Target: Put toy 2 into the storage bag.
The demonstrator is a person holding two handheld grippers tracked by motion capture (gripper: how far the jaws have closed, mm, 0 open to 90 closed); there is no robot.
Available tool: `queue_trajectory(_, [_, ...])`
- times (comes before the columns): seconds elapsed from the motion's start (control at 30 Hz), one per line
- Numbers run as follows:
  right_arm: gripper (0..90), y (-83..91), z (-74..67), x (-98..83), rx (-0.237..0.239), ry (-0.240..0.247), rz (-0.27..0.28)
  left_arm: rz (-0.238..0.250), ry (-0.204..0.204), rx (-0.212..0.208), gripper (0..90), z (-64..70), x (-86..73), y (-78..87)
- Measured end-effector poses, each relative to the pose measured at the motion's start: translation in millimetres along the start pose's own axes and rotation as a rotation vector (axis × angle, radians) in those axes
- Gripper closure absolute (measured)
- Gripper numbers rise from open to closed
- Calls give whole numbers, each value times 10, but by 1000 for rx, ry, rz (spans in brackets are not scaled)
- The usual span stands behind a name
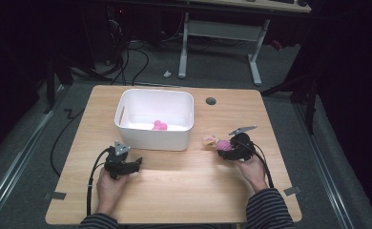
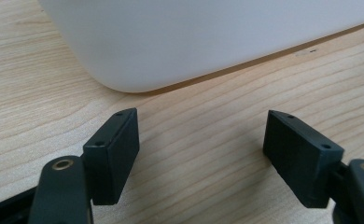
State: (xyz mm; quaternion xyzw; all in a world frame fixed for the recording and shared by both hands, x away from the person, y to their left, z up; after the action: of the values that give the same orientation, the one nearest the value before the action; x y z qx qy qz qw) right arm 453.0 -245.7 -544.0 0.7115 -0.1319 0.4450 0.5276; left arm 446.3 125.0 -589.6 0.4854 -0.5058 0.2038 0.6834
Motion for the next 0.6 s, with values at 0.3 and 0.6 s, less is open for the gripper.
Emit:
queue_trajectory(0.3, [347, 261, -11, 91, 19, -56, 48, 0, -1, 0, 272, 1, 0, 0])
queue_trajectory(0.6, [346, 438, -42, 160, 53, -52, 75, 0, -1, 0, 272, 1, 0, 0])
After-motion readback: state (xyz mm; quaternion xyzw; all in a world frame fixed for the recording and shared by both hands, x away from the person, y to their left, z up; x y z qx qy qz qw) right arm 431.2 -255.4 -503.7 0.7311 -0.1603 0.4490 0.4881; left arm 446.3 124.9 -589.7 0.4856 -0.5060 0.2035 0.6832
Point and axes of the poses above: each handheld gripper's, and its own axes: y roughly backward along the jaws, x roughly out of its top, z roughly to its right, the point moved 8 cm from there along -y, roughly forward along the jaws, and after that the axes turned 15 degrees about z, right-handed, at the moved point
